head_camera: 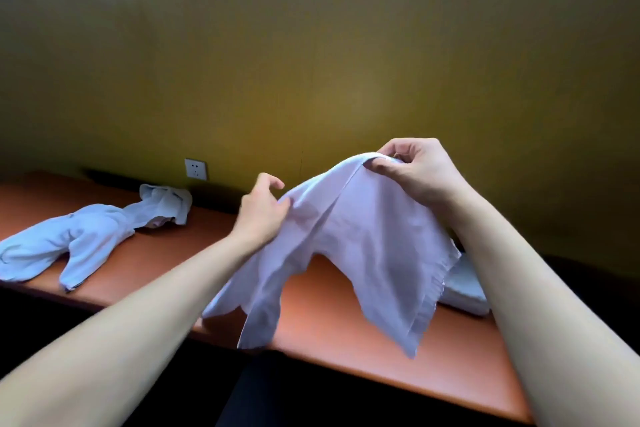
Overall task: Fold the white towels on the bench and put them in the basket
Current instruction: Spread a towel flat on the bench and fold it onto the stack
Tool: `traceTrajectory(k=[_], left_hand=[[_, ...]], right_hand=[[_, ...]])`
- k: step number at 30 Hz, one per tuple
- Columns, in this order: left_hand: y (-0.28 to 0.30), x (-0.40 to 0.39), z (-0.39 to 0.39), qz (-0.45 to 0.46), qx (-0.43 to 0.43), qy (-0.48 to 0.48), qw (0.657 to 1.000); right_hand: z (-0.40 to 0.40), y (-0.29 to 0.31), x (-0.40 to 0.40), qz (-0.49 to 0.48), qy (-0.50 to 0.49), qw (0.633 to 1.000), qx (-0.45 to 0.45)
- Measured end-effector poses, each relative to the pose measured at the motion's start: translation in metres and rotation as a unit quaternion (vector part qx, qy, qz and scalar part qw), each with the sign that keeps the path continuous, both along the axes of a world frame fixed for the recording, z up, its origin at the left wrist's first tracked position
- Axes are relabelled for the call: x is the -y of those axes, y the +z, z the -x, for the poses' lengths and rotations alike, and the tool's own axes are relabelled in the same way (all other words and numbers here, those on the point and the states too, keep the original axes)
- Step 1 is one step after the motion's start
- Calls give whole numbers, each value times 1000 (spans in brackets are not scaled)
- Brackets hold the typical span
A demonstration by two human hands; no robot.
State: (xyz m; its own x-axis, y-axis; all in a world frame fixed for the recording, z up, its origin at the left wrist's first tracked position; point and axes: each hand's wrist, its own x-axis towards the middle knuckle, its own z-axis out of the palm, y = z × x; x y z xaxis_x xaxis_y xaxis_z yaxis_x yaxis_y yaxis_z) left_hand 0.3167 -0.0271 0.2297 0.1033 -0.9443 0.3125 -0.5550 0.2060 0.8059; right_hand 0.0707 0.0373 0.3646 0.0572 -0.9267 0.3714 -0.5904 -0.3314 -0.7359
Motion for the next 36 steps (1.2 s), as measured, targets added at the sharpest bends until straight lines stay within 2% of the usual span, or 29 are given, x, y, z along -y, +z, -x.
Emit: traceTrajectory(k=[3,5,7,10,11,18,22,26,32,34,36], left_hand=[[8,-31,42,-20,-135,-134,981],[7,-46,65,-25,-160,-201,966],[3,-53,82,-25,-148,-210,966],[0,-47,94,-7,-62,-116,991],[-3,-41,93,2,-57,-94,994],[-34,-6,47,-33,-13,-80,996],[-49,18,9,-66,41,-32,997],[-59,48,-31,-79,142,43,986],[-67,99,-77,-64,230,138,961],[-64,121,-85,-54,261,150,952],[-58,144,-92,-42,269,176,946]], right_hand=[[-12,11,9,6,-32,999,-19],[-17,17,12,9,-39,999,-28],[-17,24,13,11,-47,998,-33],[-5,35,16,18,-62,997,-53],[2,38,17,21,-67,995,-64],[72,56,21,-22,-76,984,-162],[110,53,38,-39,-132,958,-251],[145,30,65,-73,-208,929,-297],[180,-16,118,-85,-332,852,-397],[189,-34,137,-58,-347,841,-411],[194,-45,156,-35,-364,847,-385]])
